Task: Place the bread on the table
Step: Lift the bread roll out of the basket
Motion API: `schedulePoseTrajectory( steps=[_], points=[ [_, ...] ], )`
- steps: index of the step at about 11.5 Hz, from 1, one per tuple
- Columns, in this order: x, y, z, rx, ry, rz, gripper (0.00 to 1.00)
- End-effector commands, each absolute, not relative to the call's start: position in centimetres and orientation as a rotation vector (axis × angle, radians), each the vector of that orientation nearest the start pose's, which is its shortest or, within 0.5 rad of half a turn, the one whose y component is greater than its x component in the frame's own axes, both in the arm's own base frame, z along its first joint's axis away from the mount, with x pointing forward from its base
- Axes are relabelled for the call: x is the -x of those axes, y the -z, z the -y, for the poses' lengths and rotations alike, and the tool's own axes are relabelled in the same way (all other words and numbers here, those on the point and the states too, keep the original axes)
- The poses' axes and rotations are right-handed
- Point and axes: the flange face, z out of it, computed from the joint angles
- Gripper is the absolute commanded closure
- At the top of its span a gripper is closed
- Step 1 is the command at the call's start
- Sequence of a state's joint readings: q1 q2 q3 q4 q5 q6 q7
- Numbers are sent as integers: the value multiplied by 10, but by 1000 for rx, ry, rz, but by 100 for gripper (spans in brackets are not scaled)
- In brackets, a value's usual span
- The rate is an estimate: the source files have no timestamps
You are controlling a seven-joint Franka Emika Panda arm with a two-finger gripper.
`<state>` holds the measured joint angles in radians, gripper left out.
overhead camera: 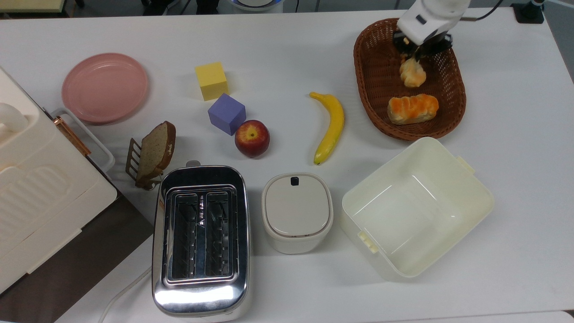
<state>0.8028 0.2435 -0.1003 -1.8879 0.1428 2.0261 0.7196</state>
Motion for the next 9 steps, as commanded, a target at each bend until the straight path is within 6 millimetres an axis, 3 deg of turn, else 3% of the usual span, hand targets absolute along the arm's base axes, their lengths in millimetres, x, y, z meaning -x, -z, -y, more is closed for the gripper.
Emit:
schedulePoseTrajectory(
  steps=[1,3,6,9],
  points=[
    [-466,-417,-376,3098,-225,-135,84],
    [-488,-429,-338,3087,-225,-96,83],
    [-522,-445,-261,3090,-225,-30,82],
    [-563,-454,-138,3106,-180,47,78]
  ],
)
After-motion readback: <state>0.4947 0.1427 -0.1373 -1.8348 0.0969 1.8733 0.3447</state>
